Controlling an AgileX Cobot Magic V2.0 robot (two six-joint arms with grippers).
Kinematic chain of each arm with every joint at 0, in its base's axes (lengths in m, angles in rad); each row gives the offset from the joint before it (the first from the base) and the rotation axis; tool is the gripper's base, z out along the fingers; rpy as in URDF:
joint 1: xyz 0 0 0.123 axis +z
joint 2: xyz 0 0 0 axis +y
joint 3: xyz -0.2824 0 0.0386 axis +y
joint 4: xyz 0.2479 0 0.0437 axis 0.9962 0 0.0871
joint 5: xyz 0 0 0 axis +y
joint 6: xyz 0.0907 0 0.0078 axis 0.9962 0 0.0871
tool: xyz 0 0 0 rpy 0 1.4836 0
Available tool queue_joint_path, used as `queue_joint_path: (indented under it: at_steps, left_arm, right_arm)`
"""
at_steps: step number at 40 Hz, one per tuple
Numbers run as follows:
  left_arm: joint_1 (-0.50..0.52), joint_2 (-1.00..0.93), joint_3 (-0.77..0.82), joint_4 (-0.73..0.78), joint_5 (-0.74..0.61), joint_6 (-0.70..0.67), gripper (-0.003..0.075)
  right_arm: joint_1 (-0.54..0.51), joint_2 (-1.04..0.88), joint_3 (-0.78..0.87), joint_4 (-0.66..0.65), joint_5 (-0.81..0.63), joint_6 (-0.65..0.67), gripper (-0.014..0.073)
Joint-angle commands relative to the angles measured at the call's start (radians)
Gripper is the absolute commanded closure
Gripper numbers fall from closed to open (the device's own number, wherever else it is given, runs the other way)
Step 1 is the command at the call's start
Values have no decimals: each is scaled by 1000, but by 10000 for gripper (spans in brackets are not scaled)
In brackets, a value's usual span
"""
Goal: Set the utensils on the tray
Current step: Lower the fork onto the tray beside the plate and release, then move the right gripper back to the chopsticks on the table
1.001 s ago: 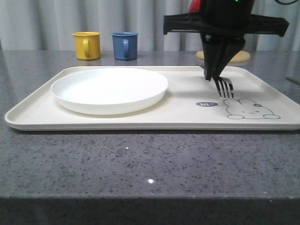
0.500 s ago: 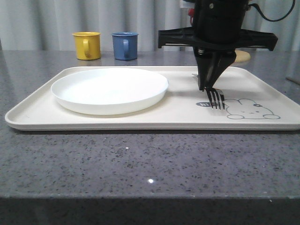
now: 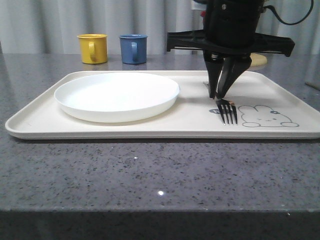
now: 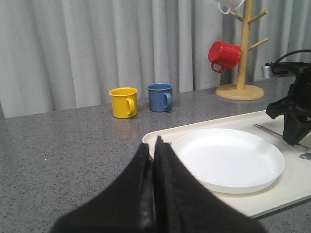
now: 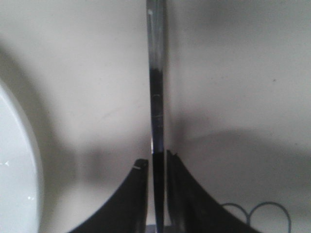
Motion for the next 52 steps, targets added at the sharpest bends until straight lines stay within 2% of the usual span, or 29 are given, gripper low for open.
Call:
queue_joint_path:
  at_steps: [1,5,9,16,23,34,41,45,52]
  left_arm:
    - [1,12,-25,-10,-73,-7,738]
    - [1,12,-25,-10,-73,-7,738]
    - [1,12,-25,-10,-73,-7,738]
    - [1,12,-25,-10,-73,-7,738]
    - [1,12,-25,-10,-73,-7,738]
    - [1,12,-25,-10,-73,-7,738]
    - [1,12,-25,-10,-73,-7,738]
    - [1,12,-25,-10,-73,-7,738]
    - [1,12,-25,-10,-73,-7,738]
  right_arm:
    - [0,-45,-45,-12,10,-1,386]
    - [-9,-45,-80,-13,76,-3,298]
    - [-36,-47,-144,-18,168,-45,247]
    - [-91,-61,-245,-18,313,-223,243]
    - [-201,-100,-238,-18,371,-351,243]
    - [-464,-170,-130,28,337,-551,243]
    - [-597,-158,-80,166,287,-705,243]
    - [-622,-140,-66,193,262,-743,243]
    - [-603,-92,-61,193,234,-749,243]
